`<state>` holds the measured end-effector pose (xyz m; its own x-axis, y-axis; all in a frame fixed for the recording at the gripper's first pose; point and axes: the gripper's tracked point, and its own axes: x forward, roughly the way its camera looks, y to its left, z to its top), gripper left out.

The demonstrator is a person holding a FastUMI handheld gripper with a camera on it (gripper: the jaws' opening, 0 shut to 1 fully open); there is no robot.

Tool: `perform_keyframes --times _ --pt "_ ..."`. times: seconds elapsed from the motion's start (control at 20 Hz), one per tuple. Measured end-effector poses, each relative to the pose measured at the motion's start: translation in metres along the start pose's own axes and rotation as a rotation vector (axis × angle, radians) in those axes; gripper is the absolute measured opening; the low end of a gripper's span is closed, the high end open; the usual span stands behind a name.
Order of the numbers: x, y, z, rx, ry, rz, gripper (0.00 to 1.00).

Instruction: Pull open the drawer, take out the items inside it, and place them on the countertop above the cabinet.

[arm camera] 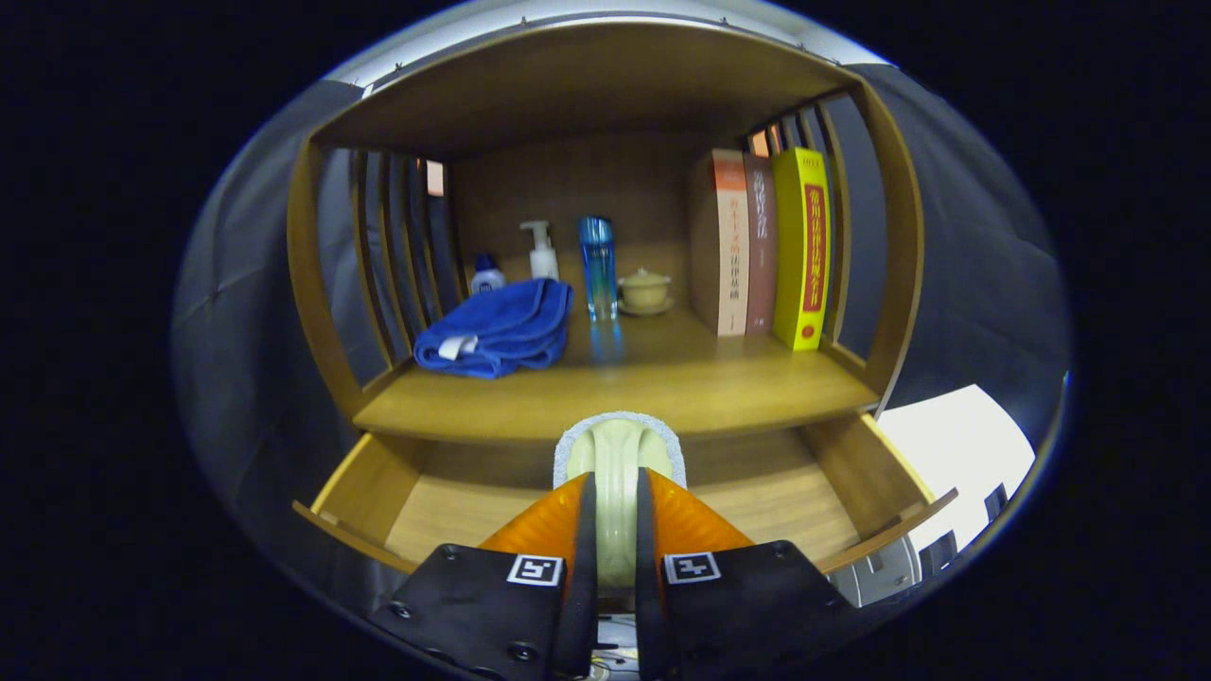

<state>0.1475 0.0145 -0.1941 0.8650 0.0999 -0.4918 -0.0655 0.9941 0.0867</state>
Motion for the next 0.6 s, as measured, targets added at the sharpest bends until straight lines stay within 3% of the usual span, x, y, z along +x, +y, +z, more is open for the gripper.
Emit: perform_keyframes --times 0.25,0.6 --pt "0.044 0.014 0.060 -0.017 -0.036 0.006 0.26" --pt "0.125 0.028 0.050 -0.106 0.098 -0.025 0.26"
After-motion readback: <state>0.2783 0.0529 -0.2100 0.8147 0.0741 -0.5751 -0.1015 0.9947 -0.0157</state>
